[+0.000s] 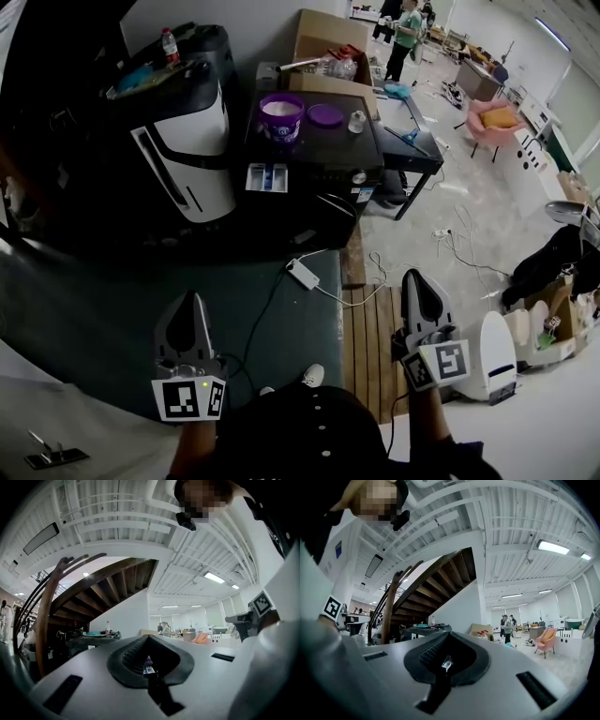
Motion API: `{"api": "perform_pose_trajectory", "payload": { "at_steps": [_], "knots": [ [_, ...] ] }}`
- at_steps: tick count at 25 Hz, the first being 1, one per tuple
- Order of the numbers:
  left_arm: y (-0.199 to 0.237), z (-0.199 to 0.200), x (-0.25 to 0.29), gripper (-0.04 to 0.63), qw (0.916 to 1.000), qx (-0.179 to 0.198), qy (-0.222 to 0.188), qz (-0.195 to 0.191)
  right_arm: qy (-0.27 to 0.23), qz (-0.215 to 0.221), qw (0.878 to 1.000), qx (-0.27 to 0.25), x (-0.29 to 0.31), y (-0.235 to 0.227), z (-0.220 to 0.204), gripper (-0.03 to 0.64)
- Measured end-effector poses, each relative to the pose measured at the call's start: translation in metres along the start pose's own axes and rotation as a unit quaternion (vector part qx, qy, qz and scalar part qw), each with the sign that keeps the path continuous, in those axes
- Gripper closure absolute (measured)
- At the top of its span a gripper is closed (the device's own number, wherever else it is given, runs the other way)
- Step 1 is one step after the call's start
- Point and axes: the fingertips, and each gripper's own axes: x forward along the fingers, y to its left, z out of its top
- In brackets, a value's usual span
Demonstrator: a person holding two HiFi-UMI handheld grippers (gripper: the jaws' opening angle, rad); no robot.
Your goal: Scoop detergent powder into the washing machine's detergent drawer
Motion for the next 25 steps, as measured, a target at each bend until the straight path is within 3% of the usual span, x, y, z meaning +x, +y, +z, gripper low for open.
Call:
{"api": "perform_pose_trajectory", "payload": {
  "at_steps": [3, 5, 8, 17, 25],
  "knots": [
    [-0.001, 0.000, 0.001, 0.589, 1.0000, 0.000, 0.001, -0.001, -0.023, 0.008, 1.000, 0.013, 0.001, 0.004, 0.008, 0.583],
    [-0.001, 0.000, 0.002, 0.589, 1.0000, 0.001, 0.001, -0.002, -0.036, 0.022, 0.999, 0.023, 0.003, 0.010, 0.016, 0.336],
    [-0.003, 0.000, 0.004, 0.589, 1.0000, 0.001, 0.003, -0.004, -0.031, 0.009, 0.999, 0.032, 0.004, 0.006, 0.017, 0.393],
    [-0.027, -0.001, 0.023, 0.589, 0.9999, 0.011, 0.003, -0.007, -0.015, -0.012, 1.000, 0.008, -0.006, -0.035, 0.000, 0.394],
    [-0.033, -0.006, 0.029, 0.589, 0.9999, 0.011, 0.009, 0.008, -0.014, 0.000, 1.000, 0.009, -0.001, -0.048, -0.008, 0.408]
  ]
}}
